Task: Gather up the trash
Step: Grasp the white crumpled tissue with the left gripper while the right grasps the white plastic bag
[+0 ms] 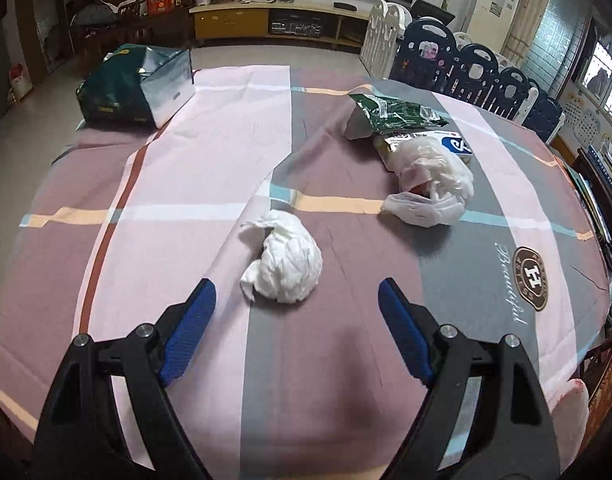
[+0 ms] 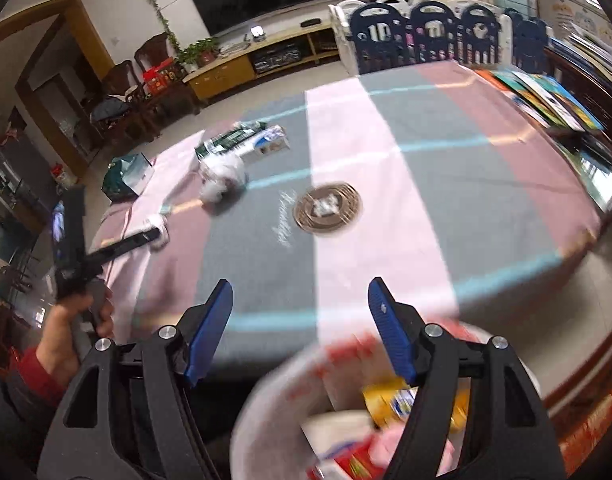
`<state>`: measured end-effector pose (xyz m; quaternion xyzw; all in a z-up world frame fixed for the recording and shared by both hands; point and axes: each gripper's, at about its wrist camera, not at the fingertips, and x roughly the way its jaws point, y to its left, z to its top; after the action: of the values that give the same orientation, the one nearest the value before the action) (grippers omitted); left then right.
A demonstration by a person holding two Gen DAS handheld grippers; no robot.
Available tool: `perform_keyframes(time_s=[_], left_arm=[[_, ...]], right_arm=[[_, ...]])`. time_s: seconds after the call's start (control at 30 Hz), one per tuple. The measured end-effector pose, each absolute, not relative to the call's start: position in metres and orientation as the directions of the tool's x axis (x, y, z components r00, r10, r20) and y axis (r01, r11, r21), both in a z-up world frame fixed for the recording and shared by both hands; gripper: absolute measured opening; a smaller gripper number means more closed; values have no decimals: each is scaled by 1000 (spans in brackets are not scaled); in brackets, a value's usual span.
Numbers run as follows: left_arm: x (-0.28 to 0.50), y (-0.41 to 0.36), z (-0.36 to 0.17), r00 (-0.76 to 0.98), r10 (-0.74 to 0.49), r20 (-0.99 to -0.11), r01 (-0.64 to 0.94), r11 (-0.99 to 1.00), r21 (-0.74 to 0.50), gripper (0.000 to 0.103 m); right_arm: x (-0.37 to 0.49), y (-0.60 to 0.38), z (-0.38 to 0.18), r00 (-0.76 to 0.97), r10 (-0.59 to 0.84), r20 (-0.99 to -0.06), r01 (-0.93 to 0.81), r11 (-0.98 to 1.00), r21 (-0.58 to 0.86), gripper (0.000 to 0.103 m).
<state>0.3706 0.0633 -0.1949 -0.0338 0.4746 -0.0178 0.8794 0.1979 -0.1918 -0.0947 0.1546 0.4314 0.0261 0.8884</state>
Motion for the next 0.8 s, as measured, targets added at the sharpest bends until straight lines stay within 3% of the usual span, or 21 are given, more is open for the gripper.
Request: perform_keyframes(time_s=[0.07, 0.13, 0.17, 0.2, 0.43, 0.6, 0.63, 0.67, 0.7, 0.8], left_arm=[[384, 64, -205, 533, -43, -845, 5, 999, -48, 68], [390, 66, -210, 515, -48, -856, 7, 999, -53, 38], [389, 67, -210, 523, -60, -850, 7, 998, -66, 36], [387, 69, -209, 538, -70, -840, 9, 997, -77, 27], [360, 86, -185, 647, -97, -756, -23, 989, -147, 25], [358, 89, -184, 652, -101, -752, -20, 989, -150, 25], [357, 90, -184, 651, -105, -752, -20, 988, -156, 24], [356, 90, -183, 656, -112, -746, -19, 986, -165, 24], [354, 91, -182, 665, -114, -738, -16, 986, -166, 24], [347, 88, -175, 697, -111, -708, 4, 989, -151, 23]], right_arm=[[233, -177, -97, 635, 207, -744, 54, 949, 310, 69], [265, -161, -101, 645, 231, -729, 22, 947, 320, 69], [285, -151, -106, 648, 240, -723, 8, 947, 322, 69], [299, -142, -111, 646, 246, -722, -3, 947, 320, 69], [402, -74, -156, 618, 175, -766, -75, 984, 164, 69], [424, -35, -177, 613, 120, -781, -184, 983, 7, 68], [425, -30, -182, 602, 101, -792, -192, 981, -22, 62], [424, -29, -186, 595, 76, -800, -193, 980, -50, 44], [422, -33, -187, 588, 71, -805, -187, 981, -50, 35], [408, -53, -180, 581, 122, -804, -153, 987, 40, 22]])
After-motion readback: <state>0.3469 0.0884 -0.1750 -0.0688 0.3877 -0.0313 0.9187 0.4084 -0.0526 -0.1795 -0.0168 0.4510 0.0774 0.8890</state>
